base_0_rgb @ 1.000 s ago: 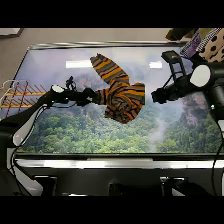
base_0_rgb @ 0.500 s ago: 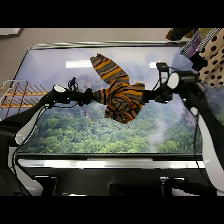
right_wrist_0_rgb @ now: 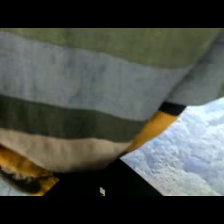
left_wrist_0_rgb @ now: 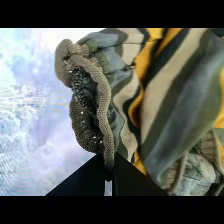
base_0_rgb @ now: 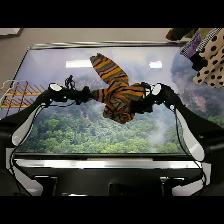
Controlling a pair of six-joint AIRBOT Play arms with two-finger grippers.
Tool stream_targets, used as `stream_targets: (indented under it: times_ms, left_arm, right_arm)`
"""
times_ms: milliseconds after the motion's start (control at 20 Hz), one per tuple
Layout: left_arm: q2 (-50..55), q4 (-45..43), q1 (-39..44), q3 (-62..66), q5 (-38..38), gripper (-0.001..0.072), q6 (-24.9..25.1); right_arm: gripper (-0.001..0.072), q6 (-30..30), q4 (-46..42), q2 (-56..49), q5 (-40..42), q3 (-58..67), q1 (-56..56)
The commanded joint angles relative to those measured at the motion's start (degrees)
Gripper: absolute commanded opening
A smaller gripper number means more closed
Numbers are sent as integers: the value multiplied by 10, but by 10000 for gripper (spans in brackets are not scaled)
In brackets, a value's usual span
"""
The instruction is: Fold the clothes and pants, and hang the long-sleeved shirts on hangers.
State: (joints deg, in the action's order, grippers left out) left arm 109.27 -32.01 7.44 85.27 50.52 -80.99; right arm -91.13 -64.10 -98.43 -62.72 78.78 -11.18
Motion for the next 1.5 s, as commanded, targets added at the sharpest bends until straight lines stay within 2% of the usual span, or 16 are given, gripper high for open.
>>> stream_targets:
  times_ms: [0, 200, 300, 500, 750, 850, 1000, 1150, 1300, 1450]
  left_arm:
    - [-37, -71, -8, 24, 16, 23, -9]
    - [-156, -264, -15, 145, 88, 23, -72]
    - [-231, -314, -15, 200, 103, 24, -101]
    - [-409, -329, -15, 240, 85, 25, -121]
    - [-584, -426, -15, 240, 111, 25, -218]
    - [-622, -431, -15, 240, 140, 25, -221]
    - [-633, -430, -15, 235, 185, 26, -221]
    - [-619, -447, -15, 203, 179, 26, -221]
    - [-579, -509, -15, 167, 144, 26, -233]
    - [-503, -557, -15, 133, 137, 26, -262]
  right_arm:
    - [24, -1, -36, 57, -10, 14, 0]
    - [25, -70, -206, 226, -16, 130, 0]
    - [25, -103, -268, 306, 3, 196, 0]
    - [25, -103, -275, 446, 6, 270, 0]
    - [25, -106, -250, 598, -32, 273, 0]
    - [25, -105, -208, 632, -29, 273, 0]
    - [25, -105, -175, 621, -29, 273, 0]
    - [25, -116, -191, 549, 2, 273, 0]
    - [25, -185, -188, 427, 55, 273, 0]
    - [26, -188, -115, 260, 68, 273, -1]
